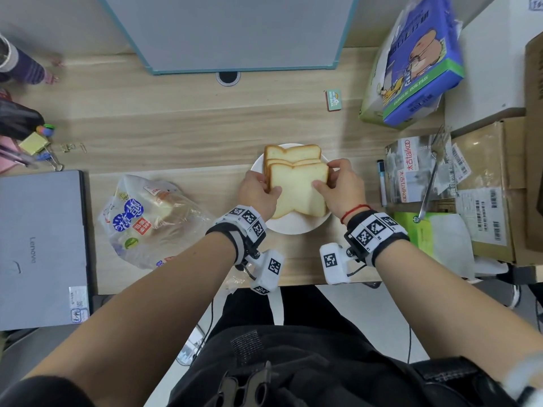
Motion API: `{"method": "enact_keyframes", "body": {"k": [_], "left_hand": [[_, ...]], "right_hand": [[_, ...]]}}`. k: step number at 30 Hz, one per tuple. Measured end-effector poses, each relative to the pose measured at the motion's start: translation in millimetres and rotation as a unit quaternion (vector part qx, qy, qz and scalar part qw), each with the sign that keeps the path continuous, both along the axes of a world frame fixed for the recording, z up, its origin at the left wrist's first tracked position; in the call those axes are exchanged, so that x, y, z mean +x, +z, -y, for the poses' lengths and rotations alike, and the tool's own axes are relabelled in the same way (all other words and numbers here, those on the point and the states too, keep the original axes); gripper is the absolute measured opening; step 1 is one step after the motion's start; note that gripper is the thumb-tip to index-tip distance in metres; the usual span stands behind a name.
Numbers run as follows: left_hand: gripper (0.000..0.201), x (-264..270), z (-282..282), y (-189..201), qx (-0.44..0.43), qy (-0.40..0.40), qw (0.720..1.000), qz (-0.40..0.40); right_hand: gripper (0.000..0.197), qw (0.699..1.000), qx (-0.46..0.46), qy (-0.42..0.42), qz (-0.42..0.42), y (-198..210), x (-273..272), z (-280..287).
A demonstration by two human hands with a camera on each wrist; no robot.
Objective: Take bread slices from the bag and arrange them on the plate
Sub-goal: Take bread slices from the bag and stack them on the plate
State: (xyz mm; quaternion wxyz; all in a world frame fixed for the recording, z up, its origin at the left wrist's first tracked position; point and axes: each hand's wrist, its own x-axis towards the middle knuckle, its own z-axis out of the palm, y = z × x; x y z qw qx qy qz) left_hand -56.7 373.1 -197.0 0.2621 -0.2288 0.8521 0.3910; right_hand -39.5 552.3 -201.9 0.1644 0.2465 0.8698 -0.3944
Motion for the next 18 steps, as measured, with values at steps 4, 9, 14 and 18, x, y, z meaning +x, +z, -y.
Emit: {"method": "enact_keyframes", "body": {"k": [4, 9, 14, 18], "left_hand": [[0.040, -0.7, -0.4, 2.0, 0.000, 0.007, 1.000, 0.001], [0.043, -1.3, -1.3, 3.3, -0.006, 0.008, 1.000, 0.007], [0.053, 2.3, -2.1, 3.8, 0.011, 0.007, 1.000, 0.021], [0.047, 3.2, -2.3, 6.5, 0.012, 0.016, 0.999, 0.027]], "right_hand": [[0.039, 1.000, -0.020, -0.015, -0.003, 4.2, 0.5, 0.3], [0.036, 0.998, -0.063, -0.025, 0.012, 7.1, -2.9, 1.1], [0.038, 0.996, -0.087, -0.010, 0.033, 8.5, -4.8, -0.5], [0.036, 0.993, -0.108, -0.014, 0.044, 5.8, -2.6, 0.6]]}}
